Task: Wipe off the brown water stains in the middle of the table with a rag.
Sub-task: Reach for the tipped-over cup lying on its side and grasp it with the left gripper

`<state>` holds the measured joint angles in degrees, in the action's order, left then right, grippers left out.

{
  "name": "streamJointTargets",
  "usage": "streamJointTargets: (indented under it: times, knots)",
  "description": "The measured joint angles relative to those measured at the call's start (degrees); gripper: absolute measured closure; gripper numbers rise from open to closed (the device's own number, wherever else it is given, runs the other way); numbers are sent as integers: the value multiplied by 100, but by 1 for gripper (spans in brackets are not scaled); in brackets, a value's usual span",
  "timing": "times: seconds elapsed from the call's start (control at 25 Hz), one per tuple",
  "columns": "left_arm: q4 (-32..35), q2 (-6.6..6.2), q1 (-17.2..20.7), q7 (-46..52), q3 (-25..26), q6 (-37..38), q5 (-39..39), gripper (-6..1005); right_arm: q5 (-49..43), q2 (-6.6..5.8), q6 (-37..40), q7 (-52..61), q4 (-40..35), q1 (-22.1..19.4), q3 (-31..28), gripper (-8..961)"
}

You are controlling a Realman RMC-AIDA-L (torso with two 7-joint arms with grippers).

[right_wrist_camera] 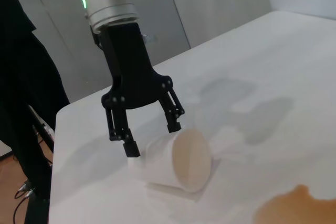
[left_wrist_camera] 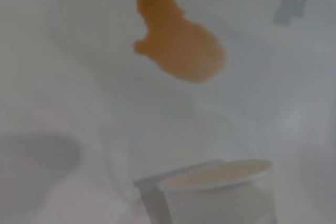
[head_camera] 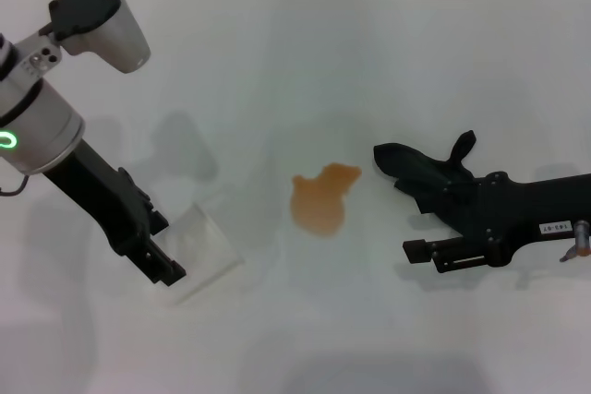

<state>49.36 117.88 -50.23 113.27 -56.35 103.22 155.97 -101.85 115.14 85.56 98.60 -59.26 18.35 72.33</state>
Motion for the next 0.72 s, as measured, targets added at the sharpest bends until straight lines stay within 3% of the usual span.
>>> streamJointTargets:
  times: [0.72]
  knots:
    - [-221, 96, -41, -81, -74, -337, -28, 189, 18, -5, 31, -17, 2, -19, 0, 181]
